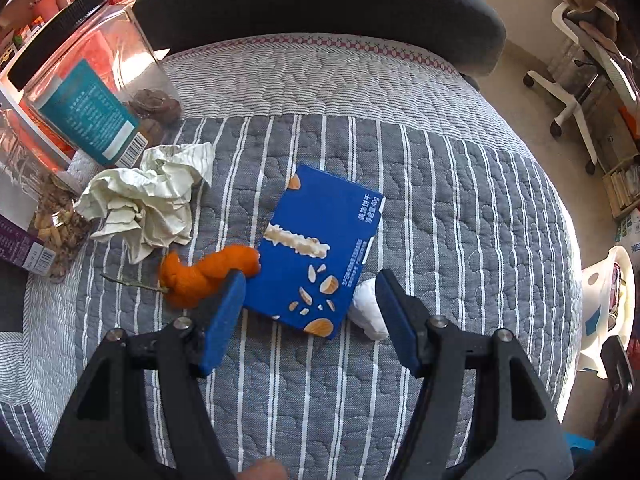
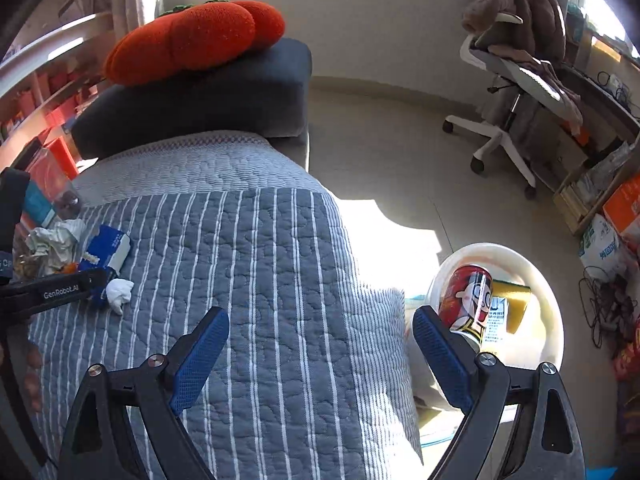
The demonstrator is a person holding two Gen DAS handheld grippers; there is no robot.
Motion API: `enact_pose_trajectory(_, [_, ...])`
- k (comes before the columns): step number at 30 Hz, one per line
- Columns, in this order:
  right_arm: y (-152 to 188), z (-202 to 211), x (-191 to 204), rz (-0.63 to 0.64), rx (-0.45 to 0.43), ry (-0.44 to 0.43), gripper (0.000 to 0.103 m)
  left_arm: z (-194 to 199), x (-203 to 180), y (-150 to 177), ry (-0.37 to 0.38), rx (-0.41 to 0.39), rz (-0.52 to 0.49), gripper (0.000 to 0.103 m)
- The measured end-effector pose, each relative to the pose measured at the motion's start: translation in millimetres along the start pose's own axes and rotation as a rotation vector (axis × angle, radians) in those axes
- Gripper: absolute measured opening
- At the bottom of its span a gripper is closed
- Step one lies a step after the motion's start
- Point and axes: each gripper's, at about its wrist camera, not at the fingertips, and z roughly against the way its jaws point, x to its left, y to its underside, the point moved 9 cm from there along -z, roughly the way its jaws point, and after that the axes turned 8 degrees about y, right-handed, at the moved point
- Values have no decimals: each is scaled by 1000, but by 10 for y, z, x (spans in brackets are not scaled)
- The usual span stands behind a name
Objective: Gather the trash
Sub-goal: 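Move the left tool back to the bed and grasp the blue snack box, then grasp the white tissue with the right tool while the left tool holds the blue box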
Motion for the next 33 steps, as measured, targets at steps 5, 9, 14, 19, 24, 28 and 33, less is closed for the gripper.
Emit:
enact_pose_trajectory(5, [37, -37, 221, 43, 19, -38, 94, -215, -43, -163, -51, 36, -99, 72])
enact_pose_trajectory(9, [20, -15, 315, 56, 14, -51, 94, -388, -72, -211, -60, 85, -133, 73])
enact_pose_trajectory(14, [23, -6, 360, 63, 20, -65, 94, -466, -93, -176, -43, 112, -136, 68])
enact_pose_trajectory(19, [24, -2, 345, 54, 22, -64, 94, -417, -131, -105, -54, 87, -147, 61])
enact_pose_trajectory(24, [7, 56, 319, 54, 4, -60, 94, -232, -185, 108, -30, 51, -124, 61])
enact_pose_trajectory(28, [2, 75, 327, 54, 0, -61, 94, 63, -220, 221, 41, 4, -74, 61])
enact_pose_trajectory(33, [-6, 70, 389, 60, -2, -62, 94, 520, -206, 448, 143, -59, -5, 61])
